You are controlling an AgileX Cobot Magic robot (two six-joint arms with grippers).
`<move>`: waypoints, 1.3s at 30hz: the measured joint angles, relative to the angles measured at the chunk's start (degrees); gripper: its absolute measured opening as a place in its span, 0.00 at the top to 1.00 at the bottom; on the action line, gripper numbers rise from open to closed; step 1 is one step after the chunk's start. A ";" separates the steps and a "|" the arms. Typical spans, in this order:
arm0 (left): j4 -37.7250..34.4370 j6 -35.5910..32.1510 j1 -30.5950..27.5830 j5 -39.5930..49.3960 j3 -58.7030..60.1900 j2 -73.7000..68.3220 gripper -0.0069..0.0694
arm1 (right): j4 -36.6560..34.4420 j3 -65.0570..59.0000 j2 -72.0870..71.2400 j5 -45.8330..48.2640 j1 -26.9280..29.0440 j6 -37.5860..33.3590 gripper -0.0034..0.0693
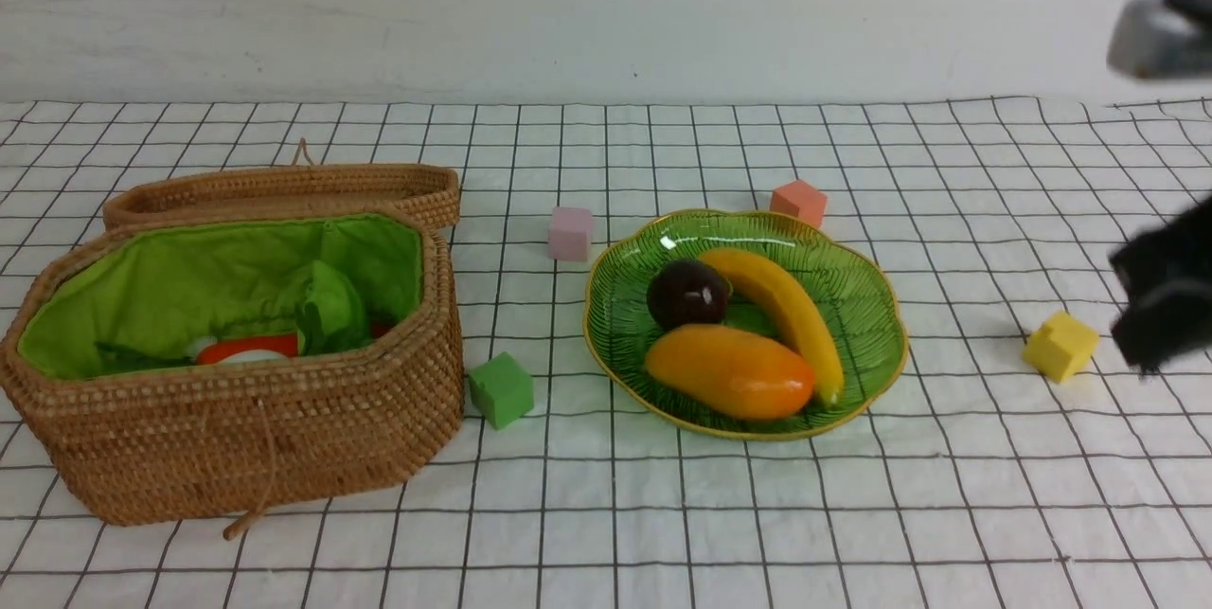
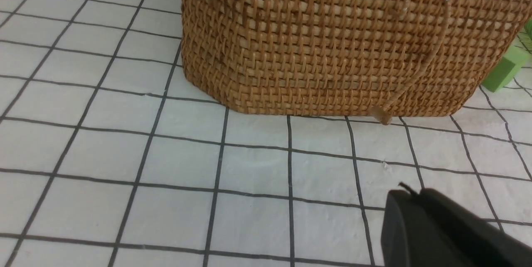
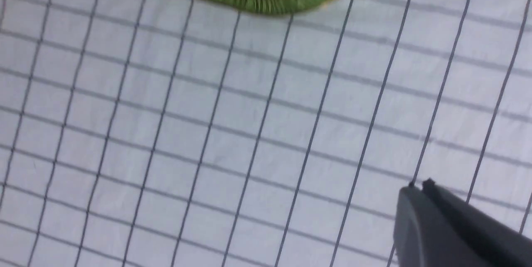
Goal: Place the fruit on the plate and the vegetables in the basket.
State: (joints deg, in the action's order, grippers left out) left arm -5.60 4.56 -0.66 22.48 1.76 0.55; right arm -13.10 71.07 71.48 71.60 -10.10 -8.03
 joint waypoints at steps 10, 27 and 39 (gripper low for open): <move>0.00 0.00 0.00 0.01 0.00 0.00 0.88 | -0.05 -8.46 -4.58 -0.23 0.00 0.67 0.96; 0.00 0.00 0.00 0.12 0.00 0.00 0.88 | 7.47 -18.40 -33.90 -21.07 7.43 -0.12 0.95; 0.01 0.00 0.00 -0.06 0.00 0.00 0.88 | 10.15 -61.68 -71.59 -40.80 16.80 1.02 0.94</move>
State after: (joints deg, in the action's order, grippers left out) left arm -5.59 4.56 -0.66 22.42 1.76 0.55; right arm -2.94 9.38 -0.10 30.81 6.70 -7.01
